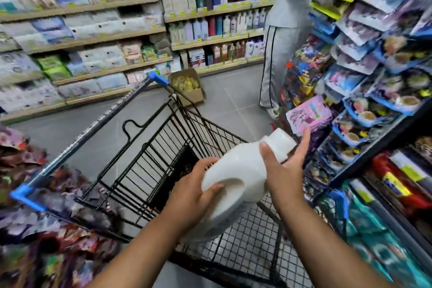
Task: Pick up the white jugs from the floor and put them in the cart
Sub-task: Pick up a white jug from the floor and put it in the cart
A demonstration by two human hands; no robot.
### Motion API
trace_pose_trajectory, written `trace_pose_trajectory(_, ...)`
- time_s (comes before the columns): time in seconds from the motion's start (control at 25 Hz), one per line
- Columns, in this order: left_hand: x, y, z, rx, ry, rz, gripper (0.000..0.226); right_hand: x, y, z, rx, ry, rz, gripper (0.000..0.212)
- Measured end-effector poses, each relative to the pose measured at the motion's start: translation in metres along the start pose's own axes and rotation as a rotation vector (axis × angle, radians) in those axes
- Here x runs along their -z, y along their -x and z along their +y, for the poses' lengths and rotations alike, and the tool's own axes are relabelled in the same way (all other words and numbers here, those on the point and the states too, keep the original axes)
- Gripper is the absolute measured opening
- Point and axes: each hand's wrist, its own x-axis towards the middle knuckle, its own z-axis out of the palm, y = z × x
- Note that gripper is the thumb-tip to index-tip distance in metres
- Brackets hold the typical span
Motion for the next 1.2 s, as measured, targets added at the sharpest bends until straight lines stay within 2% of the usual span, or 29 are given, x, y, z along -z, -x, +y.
trace_pose_trajectory(0.12,-0.001,-0.033,-0.028,0.040,0.046,-0.098,0.045,-0.019,-0.022,0.018,-0.062,0.044,0.029,0.092)
trace_pose_trajectory(0.4,-0.003,-0.100,-0.102,0.176,0.125,-0.326,0.064,-0.061,-0.040,0.079,-0.162,0.253,0.086,0.095)
trace_pose_trajectory(0.64,-0.017,-0.134,-0.164,0.271,0.193,-0.432,0.060,-0.096,-0.042,0.124,-0.274,0.386,0.164,0.085)
trace_pose_trajectory(0.8,-0.039,-0.151,-0.192,0.322,0.146,-0.504,0.063,-0.106,-0.044,0.155,-0.321,0.451,0.179,0.088)
trace_pose_trajectory(0.96,-0.071,-0.173,-0.219,0.262,0.008,-0.584,0.063,-0.108,-0.049,0.193,-0.350,0.482,0.235,0.088)
trace_pose_trajectory(1.2,-0.111,-0.212,-0.235,0.182,-0.061,-0.635,0.068,-0.106,-0.070,0.236,-0.268,0.540,0.327,0.081)
